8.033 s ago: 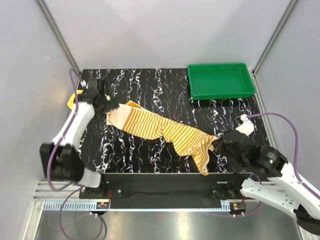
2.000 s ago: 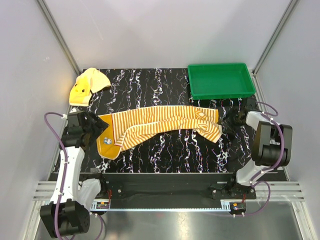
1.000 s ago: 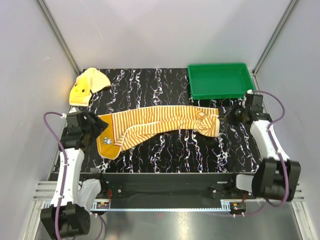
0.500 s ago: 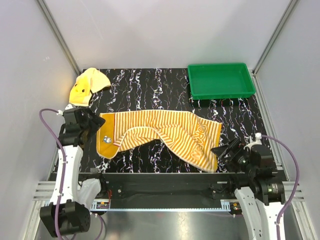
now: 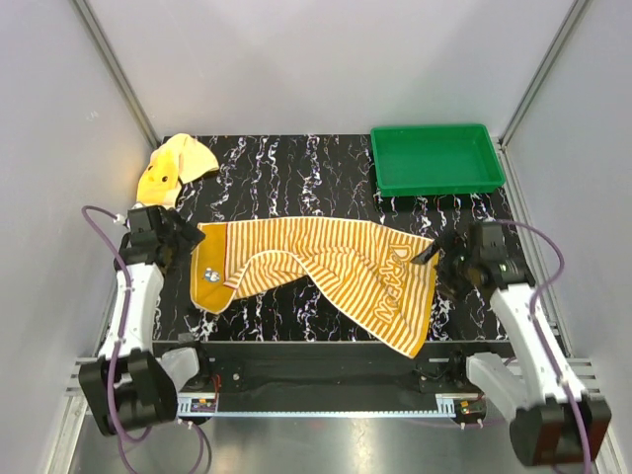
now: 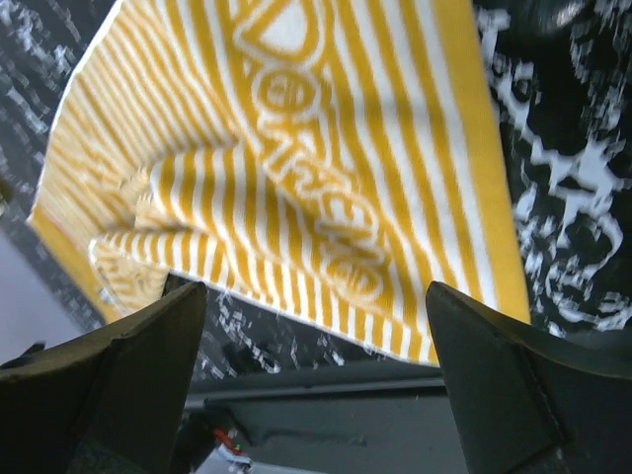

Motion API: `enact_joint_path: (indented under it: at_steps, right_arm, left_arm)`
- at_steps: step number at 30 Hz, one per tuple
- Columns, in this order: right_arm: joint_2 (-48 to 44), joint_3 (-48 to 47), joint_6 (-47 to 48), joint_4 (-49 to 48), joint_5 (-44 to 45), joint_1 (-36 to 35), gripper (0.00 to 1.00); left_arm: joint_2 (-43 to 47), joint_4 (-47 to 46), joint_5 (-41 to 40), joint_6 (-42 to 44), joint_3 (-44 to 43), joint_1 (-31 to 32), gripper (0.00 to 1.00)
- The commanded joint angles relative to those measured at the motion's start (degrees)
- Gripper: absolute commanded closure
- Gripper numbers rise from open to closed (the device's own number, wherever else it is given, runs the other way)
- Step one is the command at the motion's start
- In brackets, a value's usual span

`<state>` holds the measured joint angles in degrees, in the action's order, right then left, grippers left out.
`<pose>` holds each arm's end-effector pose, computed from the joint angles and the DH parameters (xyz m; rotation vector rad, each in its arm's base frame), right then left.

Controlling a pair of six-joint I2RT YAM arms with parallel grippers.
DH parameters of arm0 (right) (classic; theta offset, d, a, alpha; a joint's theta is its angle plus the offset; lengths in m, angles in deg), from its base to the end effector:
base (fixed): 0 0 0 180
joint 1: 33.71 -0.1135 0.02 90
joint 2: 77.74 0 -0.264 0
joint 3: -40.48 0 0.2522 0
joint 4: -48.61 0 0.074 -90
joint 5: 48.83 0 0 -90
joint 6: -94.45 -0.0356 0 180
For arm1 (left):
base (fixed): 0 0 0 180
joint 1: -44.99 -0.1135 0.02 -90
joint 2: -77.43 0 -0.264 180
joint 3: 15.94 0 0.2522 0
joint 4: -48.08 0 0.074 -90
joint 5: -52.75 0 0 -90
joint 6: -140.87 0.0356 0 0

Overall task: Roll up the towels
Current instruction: Flatten the towel

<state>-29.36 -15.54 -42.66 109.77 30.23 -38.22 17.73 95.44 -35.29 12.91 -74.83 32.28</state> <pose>0.1584 0.0193 0.2568 0.8633 2.4390 0.5940 0.2071 0.0455 0.2562 -1.0235 2.1988 -0.2431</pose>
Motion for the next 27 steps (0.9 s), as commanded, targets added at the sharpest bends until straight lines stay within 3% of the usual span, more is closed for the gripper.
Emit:
enact_joint_path:
  at_steps: [1, 3, 4, 8, 12, 16, 21, 27]
  right_arm:
    - [11.86, -7.56, 5.08, -9.25, 8.82, 0.99, 0.00]
    - [16.72, -10.20, 6.50, -11.34, 10.41, 3.27, 0.00]
    - [21.10, -10.38, 7.64, -12.58, 9.37, 8.07, 0.00]
    - [32.19, -11.17, 10.37, -17.86, 4.70, 16.45, 0.00]
    - [41.69, -15.21, 13.01, -20.23, 5.76, 17.34, 0.02]
    - [49.60, -17.15, 13.71, -22.87, 1.28, 17.35, 0.08]
    - [53.13, -17.24, 14.68, -25.33, 0.57, 17.26, 0.11]
    - [56.65, -18.38, 14.42, -27.62, -4.17, 17.26, 0.24]
  left_arm:
    - [-5.85, -4.69, 1.20, 2.88, -4.34, -2.49, 0.08]
    - [-11.29, -5.56, 2.17, 2.89, -6.02, -4.15, 0.08]
    - [-13.05, -5.83, 3.39, 3.06, -7.59, -4.43, 0.09]
    - [-22.27, -7.50, 6.65, 1.66, -10.59, -5.40, 0.09]
    - [-27.12, -10.22, 7.45, -0.19, -11.83, -5.57, 0.09]
    - [-30.47, -11.72, 7.54, -1.16, -12.44, -5.48, 0.09]
    - [-33.02, -13.47, 7.01, -1.59, -11.57, -5.40, 0.09]
    - [-37.67, -15.41, 7.89, -2.21, -12.70, -4.34, 0.12]
